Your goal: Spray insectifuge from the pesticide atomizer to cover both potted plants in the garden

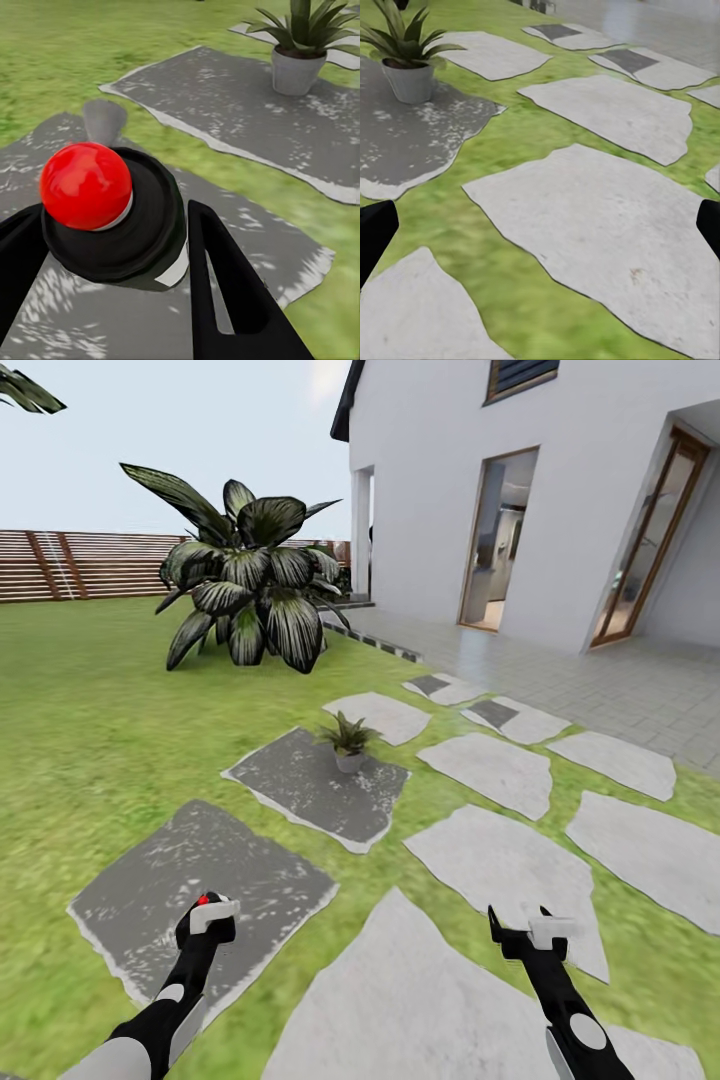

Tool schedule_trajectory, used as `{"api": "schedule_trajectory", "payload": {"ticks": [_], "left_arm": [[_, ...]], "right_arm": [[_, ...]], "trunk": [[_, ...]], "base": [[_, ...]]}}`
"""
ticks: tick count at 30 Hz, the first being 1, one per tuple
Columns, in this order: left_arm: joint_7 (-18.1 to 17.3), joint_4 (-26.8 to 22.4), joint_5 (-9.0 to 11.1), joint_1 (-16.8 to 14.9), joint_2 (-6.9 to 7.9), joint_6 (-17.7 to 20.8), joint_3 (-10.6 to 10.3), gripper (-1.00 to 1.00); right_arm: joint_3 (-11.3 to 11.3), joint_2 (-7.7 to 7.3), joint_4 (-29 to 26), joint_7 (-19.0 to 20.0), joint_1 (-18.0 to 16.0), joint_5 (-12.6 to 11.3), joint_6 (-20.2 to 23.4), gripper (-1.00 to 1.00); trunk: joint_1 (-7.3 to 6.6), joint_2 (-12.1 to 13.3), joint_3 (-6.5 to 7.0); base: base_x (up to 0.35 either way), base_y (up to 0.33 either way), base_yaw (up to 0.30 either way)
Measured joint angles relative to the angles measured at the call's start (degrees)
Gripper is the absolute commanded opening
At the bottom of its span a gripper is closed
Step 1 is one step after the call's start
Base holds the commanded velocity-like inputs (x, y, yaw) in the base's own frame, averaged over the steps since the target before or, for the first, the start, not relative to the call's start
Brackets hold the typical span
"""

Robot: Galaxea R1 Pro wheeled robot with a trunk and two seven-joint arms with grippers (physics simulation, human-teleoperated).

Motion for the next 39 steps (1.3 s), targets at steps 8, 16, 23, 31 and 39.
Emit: {"api": "schedule_trajectory", "payload": {"ticks": [8, 16, 23, 31, 39], "left_arm": [[0.0, 0.0, 0.0, 0.0, 0.01, 0.0, 0.0, -1.0], [0.0, 0.0, 0.0, 0.0, -0.01, 0.0, 0.0, -1.0], [0.0, 0.0, 0.0, 0.0, 0.02, 0.0, 0.0, -1.0], [0.0, 0.0, 0.01, 0.0, 0.03, 0.0, 0.0, -1.0], [0.0, 0.0, 0.0, 0.0, 0.07, 0.0, 0.0, -1.0]], "right_arm": [[-0.02, 0.0, -0.05, 0.0, 0.0, 0.0, 0.0, 1.0], [-0.07, 0.0, -0.05, 0.0, 0.0, 0.0, 0.0, 1.0], [-0.04, 0.0, -0.05, 0.0, 0.0, 0.0, 0.0, 1.0], [-0.02, 0.0, 0.0, 0.0, 0.0, 0.0, 0.0, 1.0], [-0.01, 0.0, -0.06, 0.0, 0.0, 0.0, 0.01, 1.0]], "trunk": [[0.0, 0.0, 0.0], [0.0, 0.0, 0.0], [0.0, 0.0, 0.0], [0.0, 0.0, 0.0], [0.0, 0.0, 0.0]], "base": [[0.338, 0.091, 0.0], [0.338, 0.088, 0.0], [0.338, 0.073, 0.0], [0.338, 0.052, 0.0], [0.338, 0.005, 0.0]]}}
